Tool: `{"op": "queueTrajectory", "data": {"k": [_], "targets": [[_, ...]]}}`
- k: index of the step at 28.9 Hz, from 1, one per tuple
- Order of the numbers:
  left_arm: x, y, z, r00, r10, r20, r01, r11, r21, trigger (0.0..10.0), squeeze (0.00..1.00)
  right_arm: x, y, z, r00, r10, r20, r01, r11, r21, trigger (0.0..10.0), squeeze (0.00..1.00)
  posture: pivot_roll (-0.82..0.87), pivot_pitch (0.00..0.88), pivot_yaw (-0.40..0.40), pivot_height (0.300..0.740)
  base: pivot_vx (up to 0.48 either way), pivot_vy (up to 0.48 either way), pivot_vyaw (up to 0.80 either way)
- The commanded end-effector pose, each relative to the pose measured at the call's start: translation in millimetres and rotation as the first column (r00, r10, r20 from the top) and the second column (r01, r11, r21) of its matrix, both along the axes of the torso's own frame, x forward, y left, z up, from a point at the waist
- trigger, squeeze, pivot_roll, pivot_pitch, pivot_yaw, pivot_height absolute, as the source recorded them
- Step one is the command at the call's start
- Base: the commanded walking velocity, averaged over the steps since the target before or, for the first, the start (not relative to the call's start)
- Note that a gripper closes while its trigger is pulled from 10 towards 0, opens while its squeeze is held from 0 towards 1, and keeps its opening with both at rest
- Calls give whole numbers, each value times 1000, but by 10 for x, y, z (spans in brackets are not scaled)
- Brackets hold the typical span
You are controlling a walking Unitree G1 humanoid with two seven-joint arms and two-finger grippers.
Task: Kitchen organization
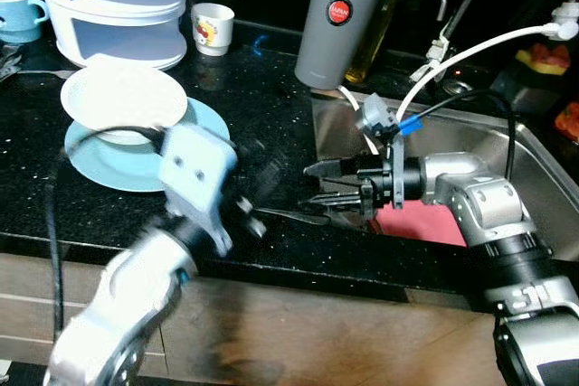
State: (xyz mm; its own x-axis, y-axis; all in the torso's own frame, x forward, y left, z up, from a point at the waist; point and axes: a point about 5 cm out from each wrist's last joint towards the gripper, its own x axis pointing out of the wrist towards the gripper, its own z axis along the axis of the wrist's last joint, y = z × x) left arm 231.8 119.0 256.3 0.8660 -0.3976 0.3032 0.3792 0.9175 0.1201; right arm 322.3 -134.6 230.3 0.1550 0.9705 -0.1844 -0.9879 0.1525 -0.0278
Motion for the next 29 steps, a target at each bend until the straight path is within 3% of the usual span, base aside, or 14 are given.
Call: {"op": "queueTrajectory", "data": {"k": [1,6,8,12,17,23,28,29], "targets": [[0,31,50,999,37,24,-37,999,-20,10000,0,-49,24,-6,1000,3,-29,-2,1000,29,10000,0,163,0,-135,740,0,0,0],[-34,80,42,999,42,7,-41,999,-7,10000,0,-89,73,-93,999,-13,-50,13,1000,15,10000,0,166,0,-134,740,0,0,0],[-117,21,0,998,-57,-32,59,998,36,10000,0,-94,99,-142,997,-42,-62,42,999,-8,10000,0,166,0,-134,740,0,0,0],[-210,65,6,990,-131,-60,136,987,80,10000,0,-103,120,-199,994,-86,-69,84,996,-38,10000,0,169,0,-135,740,0,0,0],[-234,245,99,993,-110,-47,114,986,119,10000,0,-110,152,-308,984,-156,-86,147,984,-96,10000,0,174,0,-139,740,0,0,0],[-241,300,168,994,-104,-29,107,985,138,10000,0,-204,217,-402,984,-150,-101,134,980,-146,10000,0,168,0,-136,740,0,0,0],[-241,310,194,994,-108,-28,111,984,138,10000,0,-246,252,-558,980,-196,-45,175,943,-284,10000,0,168,0,-136,740,0,0,0],[-244,313,200,993,-114,-32,117,984,136,10000,0,-236,225,-612,976,-217,-2,202,915,-349,5137,0,168,0,-136,740,0,0,0]]}}
